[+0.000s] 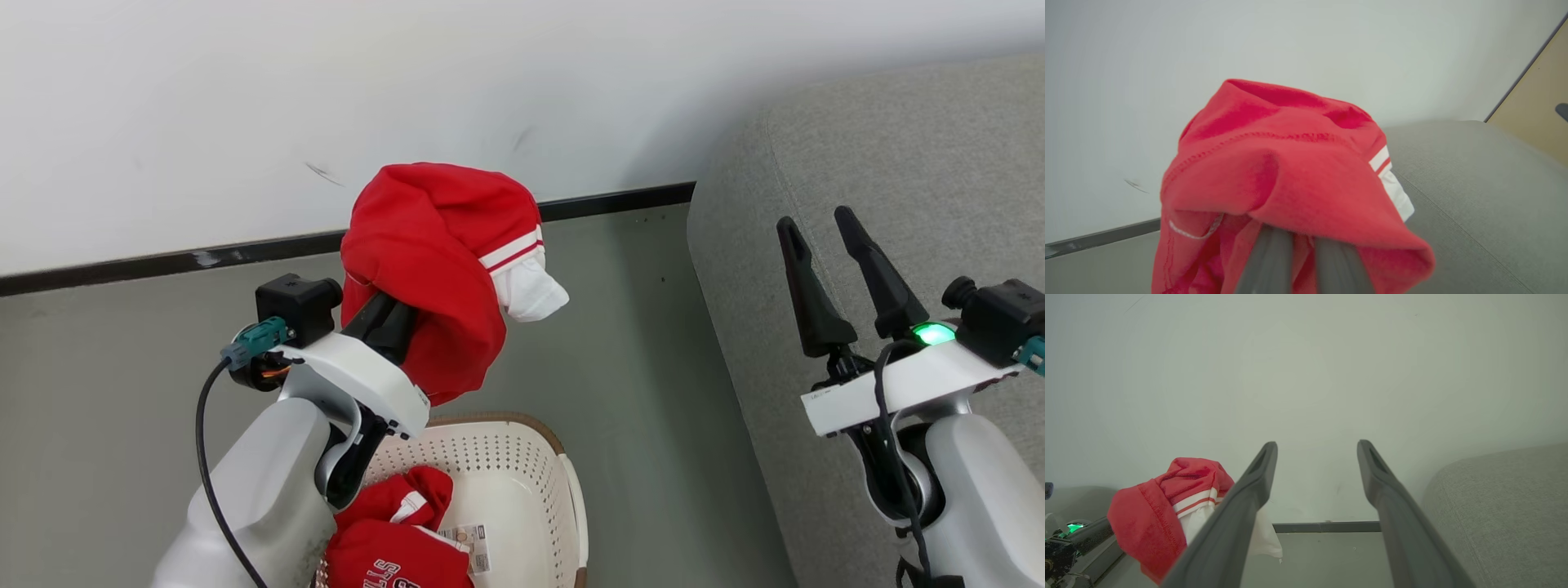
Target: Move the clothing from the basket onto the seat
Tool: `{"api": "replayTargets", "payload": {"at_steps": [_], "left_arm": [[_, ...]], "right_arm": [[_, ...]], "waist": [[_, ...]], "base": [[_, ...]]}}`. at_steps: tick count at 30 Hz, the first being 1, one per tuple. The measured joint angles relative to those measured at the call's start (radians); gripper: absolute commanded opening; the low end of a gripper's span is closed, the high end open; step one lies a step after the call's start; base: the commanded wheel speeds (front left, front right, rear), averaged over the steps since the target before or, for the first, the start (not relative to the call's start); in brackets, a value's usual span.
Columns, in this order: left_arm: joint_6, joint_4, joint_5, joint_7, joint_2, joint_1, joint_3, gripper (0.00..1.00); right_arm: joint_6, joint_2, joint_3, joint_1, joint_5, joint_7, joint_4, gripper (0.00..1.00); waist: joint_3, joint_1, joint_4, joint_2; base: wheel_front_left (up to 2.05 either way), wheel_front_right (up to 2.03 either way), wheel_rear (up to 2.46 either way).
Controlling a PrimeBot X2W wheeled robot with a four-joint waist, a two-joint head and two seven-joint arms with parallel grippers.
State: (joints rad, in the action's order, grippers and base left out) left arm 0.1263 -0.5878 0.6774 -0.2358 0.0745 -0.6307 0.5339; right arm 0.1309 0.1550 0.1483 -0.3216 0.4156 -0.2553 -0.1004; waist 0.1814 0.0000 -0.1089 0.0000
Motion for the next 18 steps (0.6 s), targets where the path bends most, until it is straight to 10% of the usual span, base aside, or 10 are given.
{"api": "replayTargets", "payload": {"at_steps": [18], "left_arm": [[0.000, 0.028, 0.007, 0.062, 0.001, -0.034, 0.019, 0.00]], "right_arm": [[0.000, 0.026, 0.104, 0.096, 0.034, 0.000, -0.011, 1.00]], "waist": [[-0.108, 0.0000, 0.007, 0.0000]], "base": [[0.00, 0.00, 0.00]]}}
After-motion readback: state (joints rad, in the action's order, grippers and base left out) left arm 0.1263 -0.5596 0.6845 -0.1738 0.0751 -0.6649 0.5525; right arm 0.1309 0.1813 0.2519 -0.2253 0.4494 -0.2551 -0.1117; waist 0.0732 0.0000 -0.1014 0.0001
